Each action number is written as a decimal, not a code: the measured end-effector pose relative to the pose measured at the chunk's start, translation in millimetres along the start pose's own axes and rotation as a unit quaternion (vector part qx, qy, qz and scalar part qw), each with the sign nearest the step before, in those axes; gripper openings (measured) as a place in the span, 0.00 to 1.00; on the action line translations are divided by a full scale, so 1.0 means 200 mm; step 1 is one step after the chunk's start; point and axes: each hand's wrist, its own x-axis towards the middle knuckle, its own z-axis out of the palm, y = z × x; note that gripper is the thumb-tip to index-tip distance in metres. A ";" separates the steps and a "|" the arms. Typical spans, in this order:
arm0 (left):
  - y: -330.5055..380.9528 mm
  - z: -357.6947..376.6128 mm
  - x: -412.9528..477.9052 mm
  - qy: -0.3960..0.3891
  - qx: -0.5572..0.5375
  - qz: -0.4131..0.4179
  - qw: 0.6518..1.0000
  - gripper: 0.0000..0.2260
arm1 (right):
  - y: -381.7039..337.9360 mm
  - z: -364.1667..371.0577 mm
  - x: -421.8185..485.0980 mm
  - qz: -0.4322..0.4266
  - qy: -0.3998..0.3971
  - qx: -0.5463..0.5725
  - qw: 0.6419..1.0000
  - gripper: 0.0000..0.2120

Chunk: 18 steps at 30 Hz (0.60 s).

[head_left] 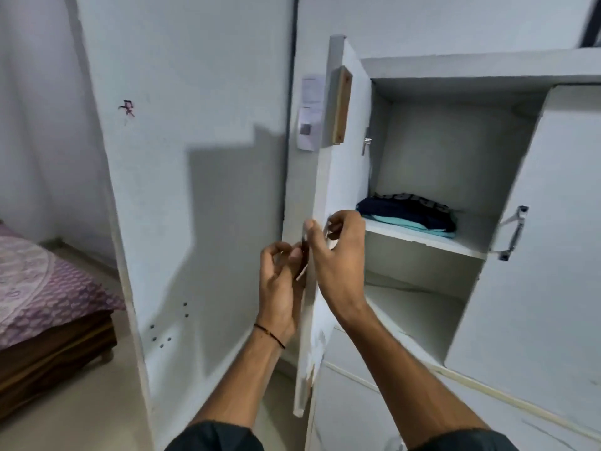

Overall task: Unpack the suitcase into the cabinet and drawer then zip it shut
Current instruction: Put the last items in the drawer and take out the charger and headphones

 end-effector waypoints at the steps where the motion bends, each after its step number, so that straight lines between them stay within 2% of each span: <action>1: -0.04 0.05 -0.04 -0.009 -0.016 -0.005 1.000 0.07 | 0.02 -0.05 -0.01 -0.008 0.033 -0.007 0.999 0.11; 4: -0.18 0.22 -0.10 -0.055 0.029 0.003 0.998 0.11 | 0.08 -0.25 -0.03 -0.010 0.090 -0.019 0.996 0.10; 9: -0.41 0.55 -0.10 -0.146 0.188 0.029 0.971 0.07 | 0.19 -0.67 0.04 0.048 0.131 -0.040 0.989 0.07; 12: -0.52 0.72 -0.05 -0.155 0.266 0.052 0.950 0.05 | 0.29 -0.91 0.11 0.071 0.140 -0.078 0.985 0.09; 15: -0.62 0.85 0.01 -0.161 0.332 0.072 0.927 0.03 | 0.41 -1.09 0.23 0.098 0.181 -0.116 0.972 0.09; 18: -0.67 0.94 0.06 -0.161 0.366 0.074 0.914 0.02 | 0.56 -1.23 0.38 0.157 0.188 -0.158 0.957 0.12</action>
